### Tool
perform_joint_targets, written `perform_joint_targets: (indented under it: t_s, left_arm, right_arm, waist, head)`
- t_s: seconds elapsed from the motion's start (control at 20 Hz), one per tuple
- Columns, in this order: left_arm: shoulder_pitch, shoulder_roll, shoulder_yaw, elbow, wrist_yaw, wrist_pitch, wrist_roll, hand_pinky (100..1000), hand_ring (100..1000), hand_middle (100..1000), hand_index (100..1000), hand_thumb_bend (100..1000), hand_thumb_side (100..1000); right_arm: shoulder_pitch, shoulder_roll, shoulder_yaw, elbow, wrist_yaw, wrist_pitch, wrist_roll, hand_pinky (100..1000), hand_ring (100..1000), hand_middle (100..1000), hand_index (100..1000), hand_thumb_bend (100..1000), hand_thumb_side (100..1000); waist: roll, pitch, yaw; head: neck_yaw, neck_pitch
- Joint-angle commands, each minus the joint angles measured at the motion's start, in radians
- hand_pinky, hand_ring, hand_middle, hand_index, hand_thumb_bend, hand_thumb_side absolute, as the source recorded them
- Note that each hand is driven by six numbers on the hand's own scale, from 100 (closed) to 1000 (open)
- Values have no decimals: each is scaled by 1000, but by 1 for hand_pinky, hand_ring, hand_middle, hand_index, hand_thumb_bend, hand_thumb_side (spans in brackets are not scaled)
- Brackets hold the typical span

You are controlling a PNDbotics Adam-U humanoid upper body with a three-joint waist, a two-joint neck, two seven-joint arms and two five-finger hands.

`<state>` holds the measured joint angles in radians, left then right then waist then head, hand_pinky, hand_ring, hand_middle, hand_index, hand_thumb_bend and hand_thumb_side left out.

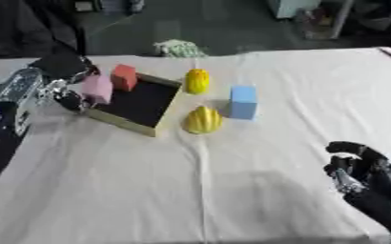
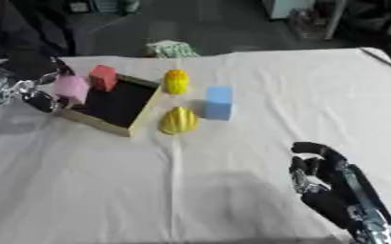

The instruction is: Pick up objects on the table and place them in the box.

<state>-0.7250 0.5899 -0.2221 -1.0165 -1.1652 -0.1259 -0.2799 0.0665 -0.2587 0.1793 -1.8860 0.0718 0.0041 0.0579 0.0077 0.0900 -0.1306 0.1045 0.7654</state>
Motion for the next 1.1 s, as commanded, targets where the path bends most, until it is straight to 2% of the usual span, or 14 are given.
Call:
perform_joint_targets:
  t_s: [0.05, 0.3, 0.5, 0.7, 1.1]
  left_arm:
    - [-29, 17, 19, 9, -10, 1, 48, 783, 743, 666, 833, 272, 166]
    - [-37, 21, 19, 22, -22, -6, 88, 785, 749, 691, 853, 283, 168]
    - [-41, 25, 20, 34, -41, -11, 65, 793, 767, 729, 887, 300, 173]
    - [-43, 28, 22, 33, -52, -16, 28, 803, 779, 757, 952, 316, 175]
    - [-36, 51, 26, -39, -10, -23, 24, 806, 773, 752, 933, 280, 169]
  right_arm:
    - [-9, -10, -3, -15, -4, 0, 2, 608, 594, 718, 769, 100, 274]
    - [-17, -8, -2, -18, -7, 1, 2, 608, 594, 718, 769, 100, 279]
    - [-22, -7, -4, -21, -8, 3, 0, 608, 594, 718, 769, 100, 280]
    - [-24, -6, -4, -22, -8, 4, -1, 608, 594, 718, 769, 100, 282]
    - [-25, -4, -7, -22, -6, 2, -1, 608, 594, 719, 769, 100, 280]
  waist:
    - [-3, -6, -4]
    - [-8, 13, -16]
    - [-10, 27, -24]
    - [-8, 29, -25]
    - [-5, 26, -23]
  head:
    - [2, 5]
    - [10, 5]
    - [12, 5]
    - [13, 5]
    - [10, 5]
